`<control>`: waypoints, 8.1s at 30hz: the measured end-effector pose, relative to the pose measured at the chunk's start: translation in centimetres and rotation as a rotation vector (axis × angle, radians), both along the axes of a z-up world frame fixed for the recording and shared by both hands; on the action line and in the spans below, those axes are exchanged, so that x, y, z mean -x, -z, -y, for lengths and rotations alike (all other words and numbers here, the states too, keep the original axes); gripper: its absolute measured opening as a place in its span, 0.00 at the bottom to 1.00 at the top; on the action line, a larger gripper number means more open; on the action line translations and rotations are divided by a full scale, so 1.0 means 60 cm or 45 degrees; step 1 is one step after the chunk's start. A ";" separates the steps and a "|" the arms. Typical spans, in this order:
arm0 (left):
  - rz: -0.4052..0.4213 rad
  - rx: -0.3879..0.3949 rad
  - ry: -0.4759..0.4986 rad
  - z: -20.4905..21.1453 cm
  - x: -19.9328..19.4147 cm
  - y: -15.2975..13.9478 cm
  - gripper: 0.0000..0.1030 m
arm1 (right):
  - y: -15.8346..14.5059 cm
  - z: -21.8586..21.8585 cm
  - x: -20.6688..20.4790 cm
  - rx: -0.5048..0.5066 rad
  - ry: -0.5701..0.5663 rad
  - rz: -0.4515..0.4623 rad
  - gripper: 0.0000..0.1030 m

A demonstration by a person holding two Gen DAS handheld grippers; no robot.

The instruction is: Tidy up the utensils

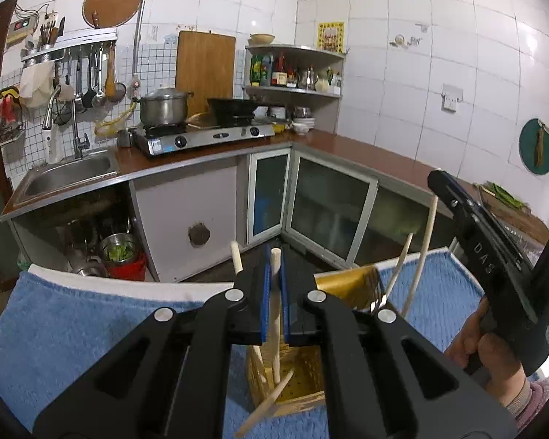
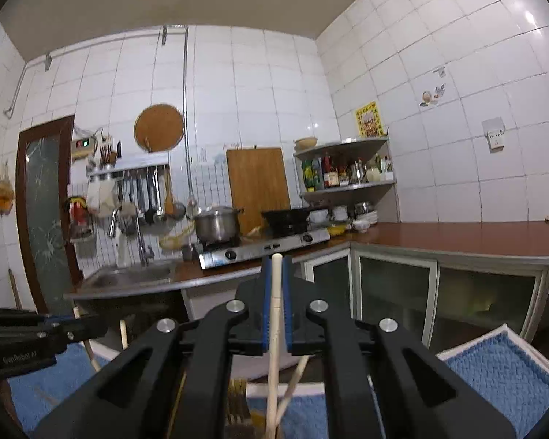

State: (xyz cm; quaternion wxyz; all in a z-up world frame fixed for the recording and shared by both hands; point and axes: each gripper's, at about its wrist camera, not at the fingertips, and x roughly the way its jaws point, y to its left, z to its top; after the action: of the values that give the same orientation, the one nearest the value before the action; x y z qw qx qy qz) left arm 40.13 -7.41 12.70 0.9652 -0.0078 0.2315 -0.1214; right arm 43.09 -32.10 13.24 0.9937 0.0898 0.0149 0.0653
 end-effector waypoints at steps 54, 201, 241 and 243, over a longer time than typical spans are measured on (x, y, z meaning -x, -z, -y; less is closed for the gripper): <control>-0.544 0.007 -0.298 -0.166 0.330 0.223 0.95 | 0.233 0.030 0.334 0.112 0.195 -0.806 0.76; 0.058 0.020 0.005 0.002 0.019 0.057 0.07 | 0.063 -0.015 0.037 -0.036 0.066 0.173 0.06; -0.313 -0.008 -0.145 -0.137 0.256 0.161 0.95 | 0.220 -0.036 0.242 0.179 0.072 -0.835 0.69; -0.352 -0.009 -0.137 -0.133 0.261 0.178 0.95 | 0.240 -0.034 0.249 0.159 0.077 -0.893 0.69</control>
State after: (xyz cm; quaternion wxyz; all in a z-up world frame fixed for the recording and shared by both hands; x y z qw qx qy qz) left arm 24.49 0.59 2.01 0.9293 -0.0336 0.3618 -0.0663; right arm 28.15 -30.06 -1.15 0.9333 0.0462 0.3562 -0.0001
